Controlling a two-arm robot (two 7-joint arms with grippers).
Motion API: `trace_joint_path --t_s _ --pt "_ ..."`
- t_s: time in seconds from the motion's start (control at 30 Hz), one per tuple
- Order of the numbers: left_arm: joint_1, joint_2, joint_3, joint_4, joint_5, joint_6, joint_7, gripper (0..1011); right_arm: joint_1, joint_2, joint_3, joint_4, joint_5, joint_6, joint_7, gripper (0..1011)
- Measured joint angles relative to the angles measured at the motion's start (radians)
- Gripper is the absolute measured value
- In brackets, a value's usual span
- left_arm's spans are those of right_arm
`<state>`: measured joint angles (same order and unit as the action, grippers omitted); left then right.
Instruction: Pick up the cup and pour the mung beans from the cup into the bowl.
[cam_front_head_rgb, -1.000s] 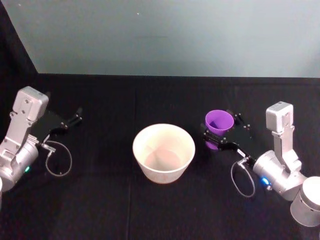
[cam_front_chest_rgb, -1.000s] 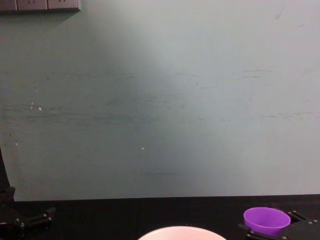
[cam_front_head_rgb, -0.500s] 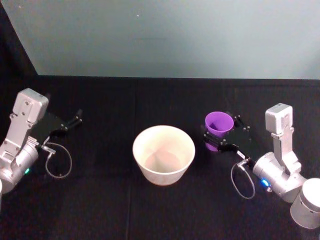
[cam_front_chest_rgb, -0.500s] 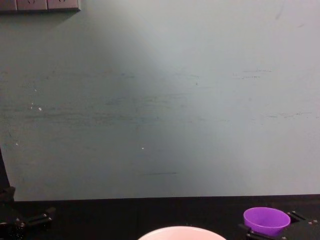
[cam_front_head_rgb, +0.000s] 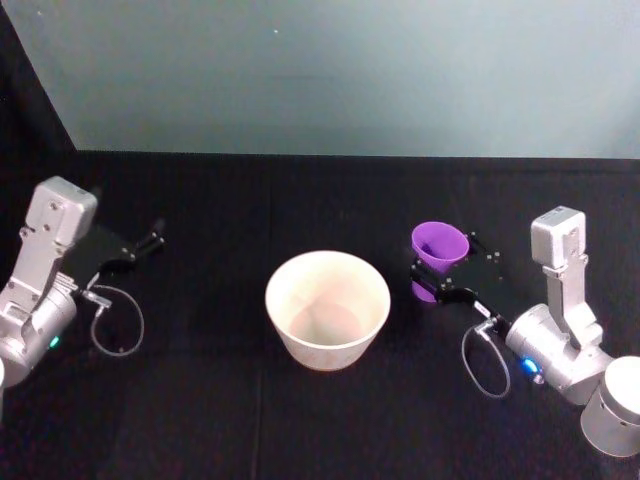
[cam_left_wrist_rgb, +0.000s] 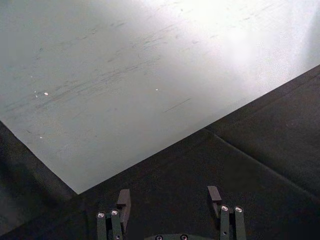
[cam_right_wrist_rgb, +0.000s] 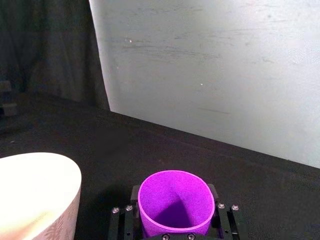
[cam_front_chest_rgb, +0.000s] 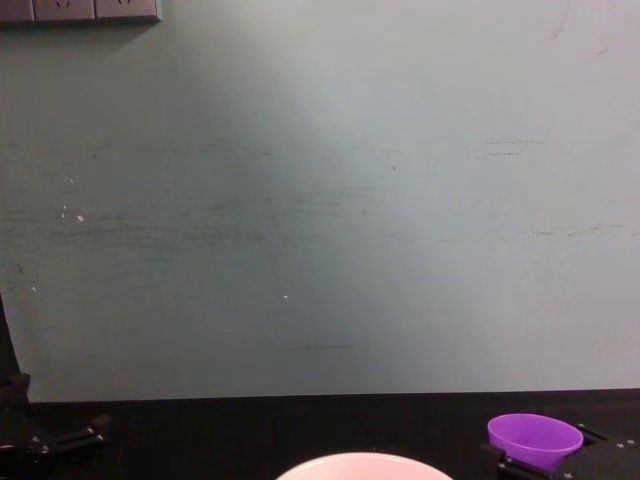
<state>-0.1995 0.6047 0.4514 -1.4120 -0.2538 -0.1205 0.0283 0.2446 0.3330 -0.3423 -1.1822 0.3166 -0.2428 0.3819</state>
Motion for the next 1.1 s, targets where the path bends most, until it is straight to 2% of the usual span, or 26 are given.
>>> trace_joint_path --t_s 0.13,0.23,0.27,0.47,0.6,0.8,1.1 --pt "0.0 0.0 0.0 0.0 0.0 0.0 0.0 1000 0.0 0.0 0.0 0.0 0.0 0.0 0.0 754" --pt "0.0 0.0 0.0 0.0 0.0 0.0 0.0 1000 -0.011 0.007 0.001 -0.031 -0.028 0.013 -0.019 749" --pt "0.0 0.0 0.0 0.0 0.0 0.0 0.0 1000 -0.017 0.012 0.003 -0.053 -0.046 0.023 -0.034 749" --pt "0.0 0.0 0.0 0.0 0.0 0.0 0.0 1000 -0.038 0.031 0.021 -0.15 -0.083 0.077 -0.062 749" --pt "0.0 0.0 0.0 0.0 0.0 0.0 0.0 1000 -0.053 0.046 0.042 -0.243 -0.097 0.151 -0.079 749" --pt "0.0 0.0 0.0 0.0 0.0 0.0 0.0 1000 -0.066 0.065 0.09 -0.368 -0.083 0.266 -0.081 749" --pt "0.0 0.0 0.0 0.0 0.0 0.0 0.0 1000 -0.056 0.071 0.135 -0.457 -0.027 0.363 -0.059 749"
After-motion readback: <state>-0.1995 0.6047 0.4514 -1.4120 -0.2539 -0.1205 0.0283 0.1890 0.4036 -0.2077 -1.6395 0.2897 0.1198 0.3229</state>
